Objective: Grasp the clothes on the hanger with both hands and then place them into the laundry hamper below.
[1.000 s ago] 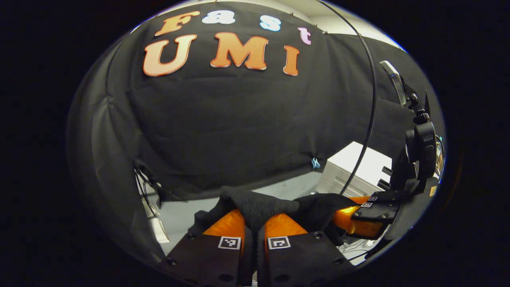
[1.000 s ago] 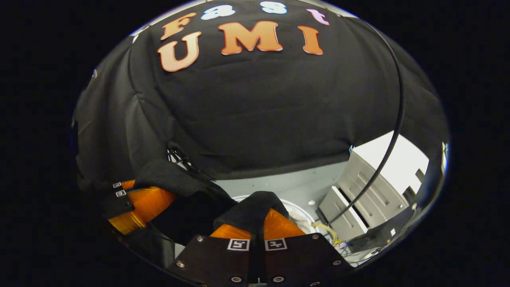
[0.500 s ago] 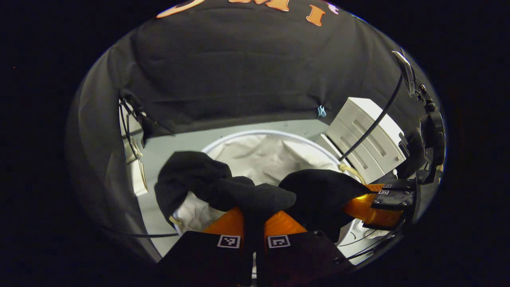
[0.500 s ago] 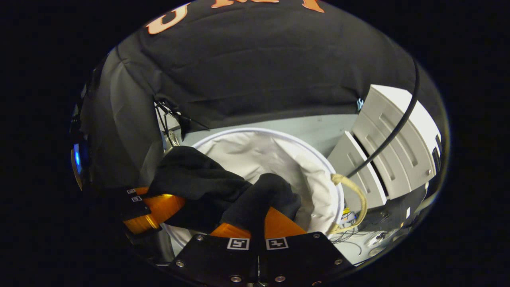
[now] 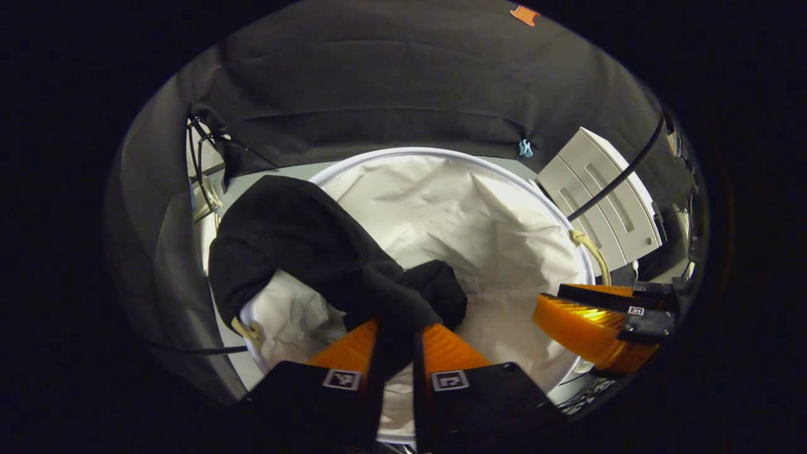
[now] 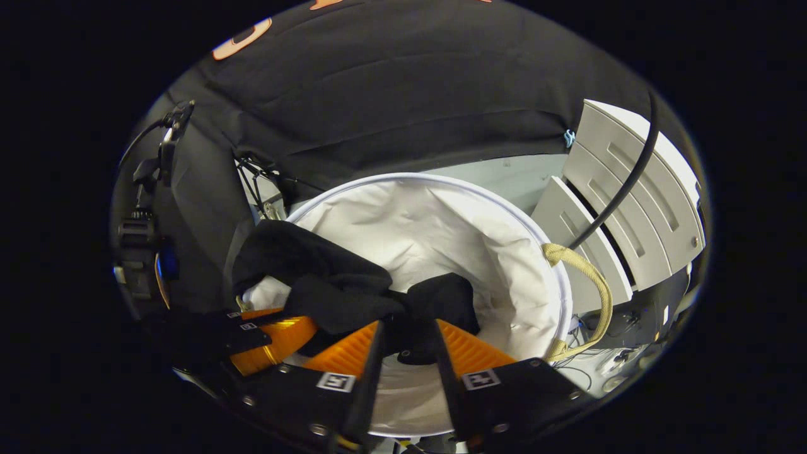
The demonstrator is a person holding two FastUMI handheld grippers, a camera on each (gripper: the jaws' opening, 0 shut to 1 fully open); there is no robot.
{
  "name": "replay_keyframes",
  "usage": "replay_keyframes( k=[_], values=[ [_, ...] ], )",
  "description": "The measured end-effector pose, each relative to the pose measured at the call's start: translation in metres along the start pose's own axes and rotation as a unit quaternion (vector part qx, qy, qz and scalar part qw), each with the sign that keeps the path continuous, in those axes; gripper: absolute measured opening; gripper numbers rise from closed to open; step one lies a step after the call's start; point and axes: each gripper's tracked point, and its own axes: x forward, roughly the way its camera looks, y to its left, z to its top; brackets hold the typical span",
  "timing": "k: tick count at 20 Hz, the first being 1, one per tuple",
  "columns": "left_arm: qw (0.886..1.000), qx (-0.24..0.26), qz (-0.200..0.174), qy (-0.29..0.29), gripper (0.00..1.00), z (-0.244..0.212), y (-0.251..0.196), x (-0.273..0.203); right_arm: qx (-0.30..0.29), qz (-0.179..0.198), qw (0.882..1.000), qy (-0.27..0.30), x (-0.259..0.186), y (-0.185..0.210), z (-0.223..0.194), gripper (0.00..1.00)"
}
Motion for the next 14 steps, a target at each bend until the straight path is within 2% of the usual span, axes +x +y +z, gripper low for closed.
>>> replay_keyframes(
  k=[1,2,6,10,14],
  values=[
    [1.0,0.001,-0.008,0.0,0.35,0.001,-0.005,-0.001,0.001,-0.005,1.0,0.002,0.0,-0.002,-0.002,0.52],
    [1.0,0.003,-0.005,-0.005,0.45,0.006,-0.004,-0.002,0.006,-0.007,1.0,0.007,0.0,-0.003,-0.005,0.69],
    [1.0,0.006,0.024,-0.016,0.92,0.01,0.006,-0.001,0.008,-0.024,1.0,0.015,0.001,-0.009,-0.018,0.93],
    [0.999,-0.002,0.026,-0.026,0.92,0.014,0.004,-0.006,0.01,-0.024,1.0,0.004,-0.008,-0.007,-0.014,0.95],
    [0.998,-0.002,0.02,-0.059,0.92,0.036,-0.002,-0.025,0.015,-0.025,0.999,-0.031,-0.03,-0.005,0.011,0.95]
  ],
)
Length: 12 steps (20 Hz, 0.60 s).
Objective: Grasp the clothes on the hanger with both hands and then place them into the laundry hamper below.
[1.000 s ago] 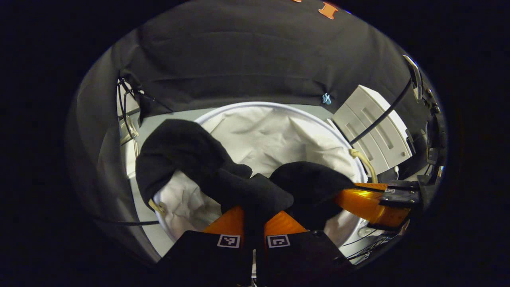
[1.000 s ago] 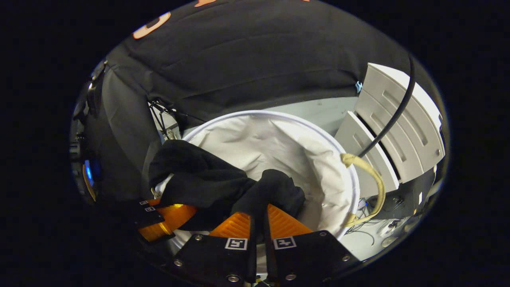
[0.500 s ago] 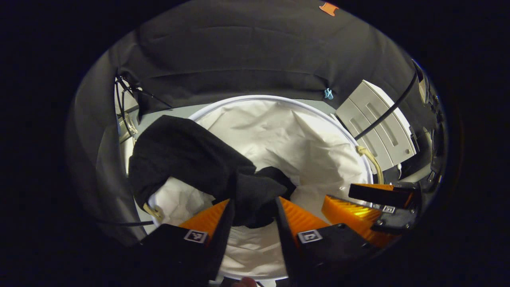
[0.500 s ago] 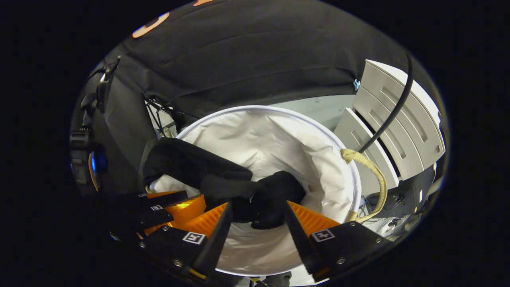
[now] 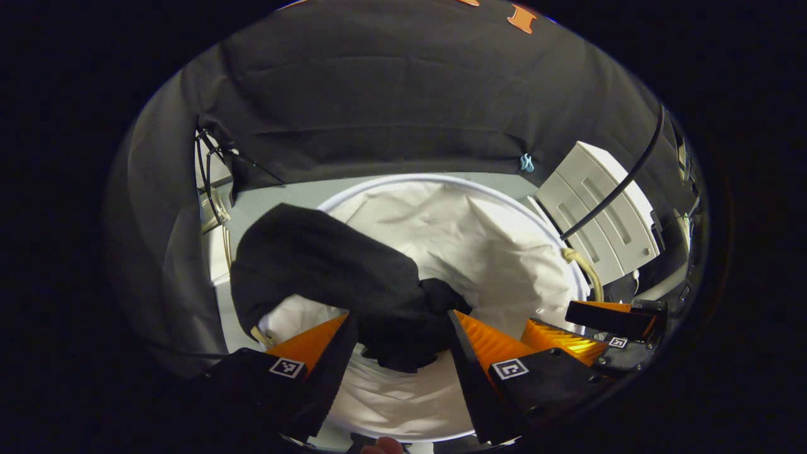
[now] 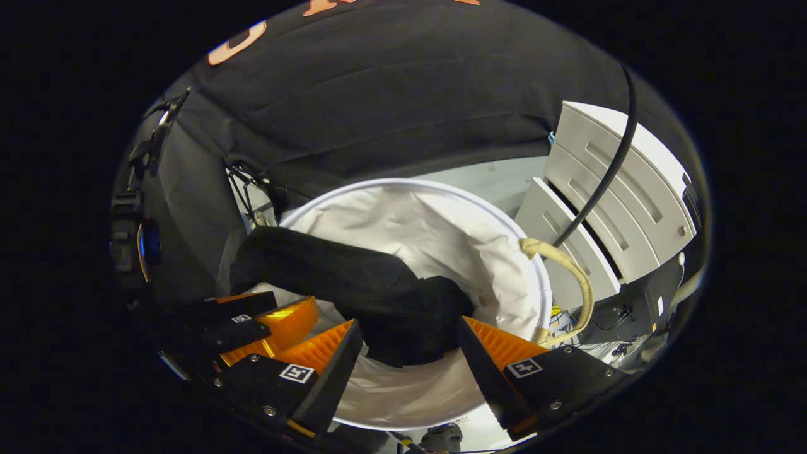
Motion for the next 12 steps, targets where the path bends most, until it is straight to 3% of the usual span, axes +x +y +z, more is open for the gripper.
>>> replay_keyframes(
  k=[6,12],
  values=[
    [0.997,-0.008,-0.015,-0.078,0.92,0.063,-0.014,-0.055,-0.014,0.004,0.996,-0.086,-0.062,0.012,0.075,0.95],
    [0.983,-0.02,-0.024,-0.181,0.92,0.139,-0.026,-0.143,-0.028,0.017,0.981,-0.19,-0.163,0.037,0.163,0.94]
  ],
)
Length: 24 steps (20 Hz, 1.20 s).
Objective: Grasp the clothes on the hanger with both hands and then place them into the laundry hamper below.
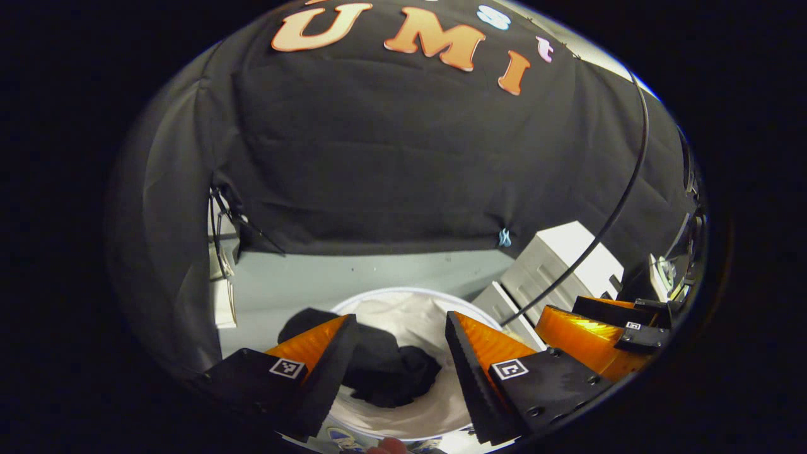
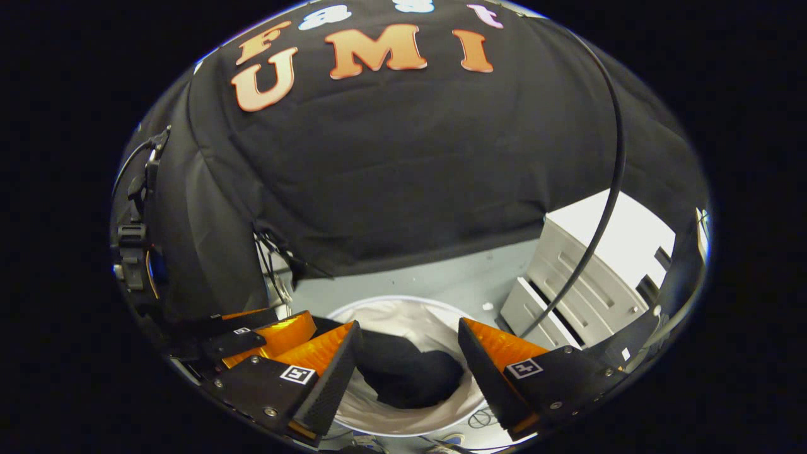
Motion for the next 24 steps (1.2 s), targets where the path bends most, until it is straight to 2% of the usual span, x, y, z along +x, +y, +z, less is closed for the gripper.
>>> replay_keyframes(
  k=[5,8,12,14,15,17,18,19,20,21,22,23,24],
  values=[
    [0.997,0.001,-0.003,-0.077,0.92,0.078,-0.009,-0.057,0.001,0.009,0.997,-0.08,-0.071,0.021,0.089,0.94],
    [0.992,0.006,-0.006,-0.127,0.92,0.123,-0.018,-0.099,0.004,0.017,0.993,-0.121,-0.123,0.035,0.125,0.94],
    [0.983,0.012,-0.015,-0.184,0.91,0.162,-0.036,-0.145,-0.004,0.028,0.984,-0.174,-0.169,0.045,0.173,0.94],
    [0.979,0.013,-0.021,-0.201,0.91,0.179,-0.044,-0.167,-0.011,0.032,0.98,-0.197,-0.192,0.047,0.19,0.94],
    [0.977,0.014,-0.022,-0.209,0.97,0.184,-0.045,-0.178,-0.013,0.033,0.978,-0.207,-0.205,0.048,0.2,0.94],
    [0.973,0.016,-0.029,-0.227,0.97,0.196,-0.053,-0.198,-0.017,0.034,0.973,-0.226,-0.228,0.05,0.212,0.94],
    [0.971,0.019,-0.029,-0.235,0.91,0.201,-0.056,-0.208,-0.018,0.033,0.972,-0.231,-0.238,0.052,0.216,1.0],
    [0.969,0.02,-0.032,-0.244,0.91,0.206,-0.059,-0.216,-0.019,0.034,0.971,-0.237,-0.247,0.056,0.22,1.0],
    [0.967,0.021,-0.036,-0.252,0.97,0.212,-0.064,-0.225,-0.019,0.036,0.969,-0.244,-0.256,0.059,0.225,1.0],
    [0.964,0.022,-0.04,-0.263,0.97,0.217,-0.068,-0.234,-0.02,0.038,0.966,-0.255,-0.269,0.058,0.233,0.94],
    [0.961,0.023,-0.042,-0.273,0.94,0.223,-0.07,-0.243,-0.023,0.039,0.964,-0.263,-0.276,0.06,0.238,0.94],
    [0.959,0.022,-0.047,-0.28,0.91,0.225,-0.074,-0.249,-0.027,0.039,0.961,-0.271,-0.284,0.061,0.241,1.0],
    [0.957,0.023,-0.05,-0.285,0.91,0.228,-0.075,-0.255,-0.032,0.037,0.959,-0.278,-0.291,0.061,0.245,1.0]
  ],
)
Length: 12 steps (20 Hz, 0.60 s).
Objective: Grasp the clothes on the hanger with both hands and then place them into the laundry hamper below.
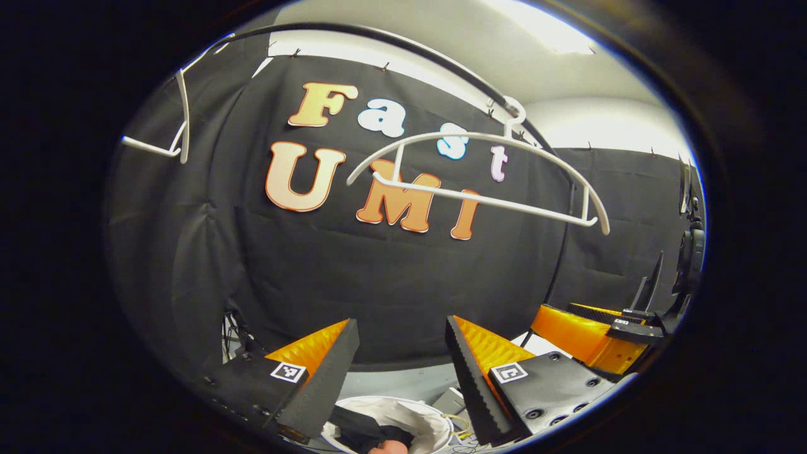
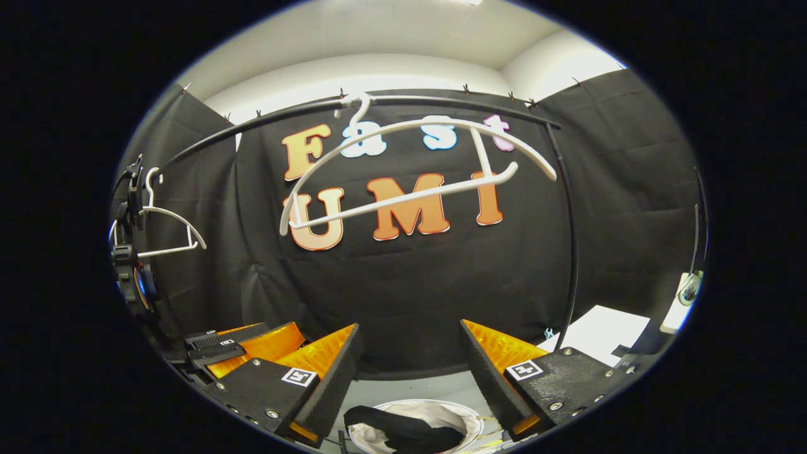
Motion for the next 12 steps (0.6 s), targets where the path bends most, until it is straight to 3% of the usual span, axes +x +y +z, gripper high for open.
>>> replay_keyframes(
  k=[1,2,12],
  values=[
    [1.0,0.001,-0.003,-0.008,0.91,0.006,-0.001,-0.003,-0.003,0.001,1.0,-0.006,-0.005,0.0,0.006,1.0],
    [1.0,0.003,-0.004,-0.016,0.91,0.013,0.0,-0.005,-0.005,0.003,1.0,-0.014,-0.007,0.005,0.011,0.94],
    [0.999,0.017,-0.003,-0.033,0.91,0.036,-0.006,-0.025,0.015,0.004,0.999,-0.038,-0.03,0.0,0.026,0.94]
  ],
)
